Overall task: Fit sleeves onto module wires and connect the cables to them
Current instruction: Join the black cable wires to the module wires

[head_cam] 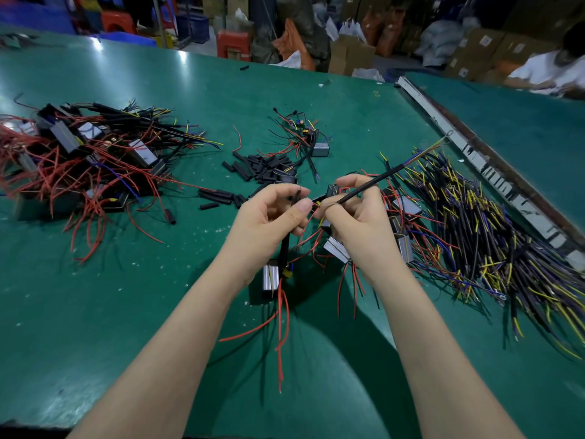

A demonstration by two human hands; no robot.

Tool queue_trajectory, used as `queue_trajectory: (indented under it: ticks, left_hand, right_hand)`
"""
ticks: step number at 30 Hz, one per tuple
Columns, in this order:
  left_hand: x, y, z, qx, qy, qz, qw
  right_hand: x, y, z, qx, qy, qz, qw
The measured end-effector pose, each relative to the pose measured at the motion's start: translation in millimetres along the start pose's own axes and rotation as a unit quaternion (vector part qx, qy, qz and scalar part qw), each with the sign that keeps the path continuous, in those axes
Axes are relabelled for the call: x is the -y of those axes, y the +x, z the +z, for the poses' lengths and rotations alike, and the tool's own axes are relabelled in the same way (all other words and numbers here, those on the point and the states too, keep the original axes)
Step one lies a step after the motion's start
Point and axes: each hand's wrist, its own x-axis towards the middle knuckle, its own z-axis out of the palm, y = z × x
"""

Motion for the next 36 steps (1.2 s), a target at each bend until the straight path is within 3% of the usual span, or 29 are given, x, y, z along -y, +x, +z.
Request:
queue_trajectory:
  ticks: [10, 18, 29, 36]
  left_hand:
    - [2.1, -0.5, -1.5, -0.002, 0.055, 0.022, 0.998]
    - [-1.5, -2.7, 2.6, 0.008, 0.059, 0.032, 0.998]
    - [0.6, -2.9, 1.1, -0.002, 0.065, 0.044, 0.997]
    - [-2.5, -5.2, 2.2, 0.007, 0.067, 0.055, 0.996]
  right_hand:
    - [4.0, -2.2, 0.4, -0.001, -0.016, 0.011, 1.0]
    - [4.9, -3.0, -0.1, -0.014, 0.063, 0.03, 0.997]
    - [4.9, -3.4, 3.3, -0.012, 0.067, 0.038, 0.997]
    - [6.8, -0.7, 2.0, -0.033, 0.117, 0.098, 0.988]
